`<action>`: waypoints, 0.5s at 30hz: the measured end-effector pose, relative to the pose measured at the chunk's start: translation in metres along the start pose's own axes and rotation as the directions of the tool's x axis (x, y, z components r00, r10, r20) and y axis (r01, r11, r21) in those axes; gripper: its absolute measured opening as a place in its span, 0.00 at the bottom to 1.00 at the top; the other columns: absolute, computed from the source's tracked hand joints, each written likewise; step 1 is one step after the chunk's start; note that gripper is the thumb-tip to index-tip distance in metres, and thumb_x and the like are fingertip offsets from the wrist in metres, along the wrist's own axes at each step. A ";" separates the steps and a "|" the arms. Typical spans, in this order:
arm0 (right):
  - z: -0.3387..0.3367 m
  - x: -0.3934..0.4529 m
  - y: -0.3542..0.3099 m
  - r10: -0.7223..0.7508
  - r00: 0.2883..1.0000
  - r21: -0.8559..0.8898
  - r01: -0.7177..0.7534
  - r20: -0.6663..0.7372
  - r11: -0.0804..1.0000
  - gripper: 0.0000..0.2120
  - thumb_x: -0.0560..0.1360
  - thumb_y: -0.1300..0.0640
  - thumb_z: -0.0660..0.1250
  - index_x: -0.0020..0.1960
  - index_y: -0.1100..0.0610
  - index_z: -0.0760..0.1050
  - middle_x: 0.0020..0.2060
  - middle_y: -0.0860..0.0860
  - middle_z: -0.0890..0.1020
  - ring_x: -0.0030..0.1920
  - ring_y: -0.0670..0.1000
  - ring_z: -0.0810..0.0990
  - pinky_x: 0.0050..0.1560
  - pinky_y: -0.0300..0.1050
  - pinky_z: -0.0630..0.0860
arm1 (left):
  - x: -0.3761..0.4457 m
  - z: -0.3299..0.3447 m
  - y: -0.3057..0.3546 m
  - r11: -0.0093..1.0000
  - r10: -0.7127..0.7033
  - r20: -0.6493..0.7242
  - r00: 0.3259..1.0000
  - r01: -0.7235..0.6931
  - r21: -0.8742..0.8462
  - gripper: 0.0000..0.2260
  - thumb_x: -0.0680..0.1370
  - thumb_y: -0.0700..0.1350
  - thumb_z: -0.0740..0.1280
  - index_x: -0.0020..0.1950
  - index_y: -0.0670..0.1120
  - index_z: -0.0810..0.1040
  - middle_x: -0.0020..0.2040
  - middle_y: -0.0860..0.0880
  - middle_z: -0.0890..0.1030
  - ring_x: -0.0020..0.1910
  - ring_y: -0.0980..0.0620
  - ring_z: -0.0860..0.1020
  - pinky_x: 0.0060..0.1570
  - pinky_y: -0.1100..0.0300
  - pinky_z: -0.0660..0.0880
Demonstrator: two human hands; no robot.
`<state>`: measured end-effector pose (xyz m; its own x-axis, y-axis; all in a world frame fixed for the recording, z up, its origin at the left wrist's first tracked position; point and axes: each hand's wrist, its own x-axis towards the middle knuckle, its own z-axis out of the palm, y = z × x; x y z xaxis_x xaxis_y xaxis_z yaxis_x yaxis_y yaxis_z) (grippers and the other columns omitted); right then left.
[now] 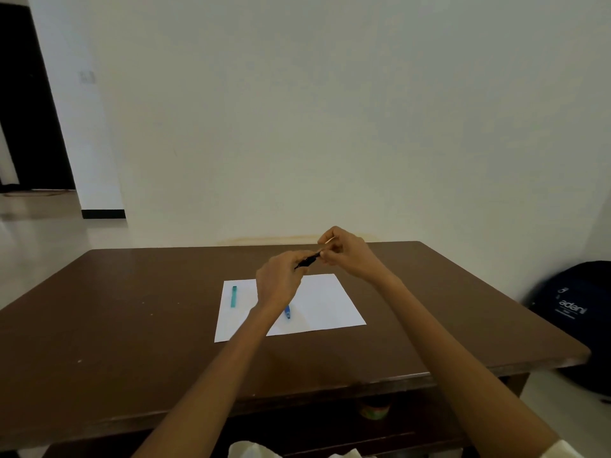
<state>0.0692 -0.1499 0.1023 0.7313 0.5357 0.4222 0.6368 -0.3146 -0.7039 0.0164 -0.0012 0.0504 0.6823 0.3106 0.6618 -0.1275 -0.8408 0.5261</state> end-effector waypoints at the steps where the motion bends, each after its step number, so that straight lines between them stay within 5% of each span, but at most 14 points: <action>1: -0.001 0.002 -0.001 -0.006 1.000 -0.075 0.008 0.029 0.997 0.05 0.76 0.63 0.65 0.51 0.56 0.72 0.43 0.53 0.84 0.39 0.43 0.81 0.43 0.33 0.77 | -0.001 0.000 0.000 1.000 0.008 0.008 1.000 -0.008 0.014 0.11 0.76 0.50 0.67 0.58 0.54 0.80 0.50 0.51 0.84 0.45 0.51 0.80 0.33 0.75 0.60; 4: 0.001 0.008 -0.003 -0.011 0.999 -0.134 0.015 0.031 0.991 0.04 0.76 0.62 0.65 0.50 0.58 0.74 0.41 0.51 0.83 0.37 0.41 0.80 0.41 0.30 0.76 | 0.000 -0.003 0.001 0.999 -0.033 0.010 0.999 0.033 -0.020 0.11 0.76 0.50 0.67 0.57 0.53 0.80 0.50 0.51 0.84 0.44 0.53 0.79 0.33 0.76 0.60; 10: 0.016 0.002 0.004 0.112 0.989 0.352 -0.074 -0.091 0.933 0.07 0.74 0.60 0.69 0.52 0.60 0.79 0.45 0.57 0.84 0.44 0.52 0.84 0.49 0.42 0.81 | 0.001 -0.007 0.007 0.961 -0.136 0.067 0.988 0.148 -0.235 0.09 0.73 0.47 0.70 0.53 0.55 0.80 0.47 0.56 0.83 0.38 0.56 0.79 0.37 0.64 0.74; 15: 0.033 -0.003 0.018 0.132 0.989 0.496 -0.080 -0.071 0.865 0.11 0.73 0.60 0.70 0.54 0.56 0.77 0.46 0.56 0.84 0.51 0.57 0.83 0.55 0.51 0.79 | -0.003 0.000 0.013 0.854 -0.271 0.107 0.957 0.290 -0.431 0.06 0.73 0.48 0.70 0.47 0.58 0.77 0.42 0.58 0.83 0.30 0.58 0.81 0.36 0.60 0.79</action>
<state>0.0708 -0.1314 0.0696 0.8241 0.4328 0.3654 0.3715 0.0738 -0.9255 0.0131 -0.0127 0.0553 0.7642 0.4779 0.4332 -0.2209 -0.4371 0.8719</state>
